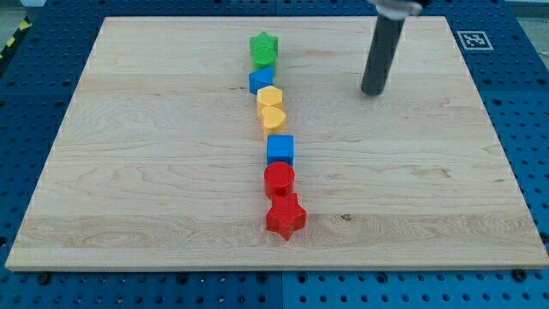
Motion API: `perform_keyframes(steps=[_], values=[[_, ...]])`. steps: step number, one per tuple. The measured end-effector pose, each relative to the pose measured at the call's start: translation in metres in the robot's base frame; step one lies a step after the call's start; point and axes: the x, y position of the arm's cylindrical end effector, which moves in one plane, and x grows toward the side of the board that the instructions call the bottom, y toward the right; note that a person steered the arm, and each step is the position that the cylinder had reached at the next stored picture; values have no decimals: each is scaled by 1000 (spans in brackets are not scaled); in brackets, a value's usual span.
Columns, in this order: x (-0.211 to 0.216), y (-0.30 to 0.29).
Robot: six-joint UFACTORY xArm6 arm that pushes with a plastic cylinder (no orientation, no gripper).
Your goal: Push the green star to the center left
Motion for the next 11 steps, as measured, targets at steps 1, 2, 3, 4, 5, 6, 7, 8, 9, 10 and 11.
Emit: perform_keyframes(steps=[1,2,3,4,5,6,7,8,9,10,11], values=[[40,0],[40,0],[37,0],[-8,-7],[-68,-45],[-99,-106],[-107,-111],[-129,-133],[-130,-161],[-130,-186],[-126,-206]])
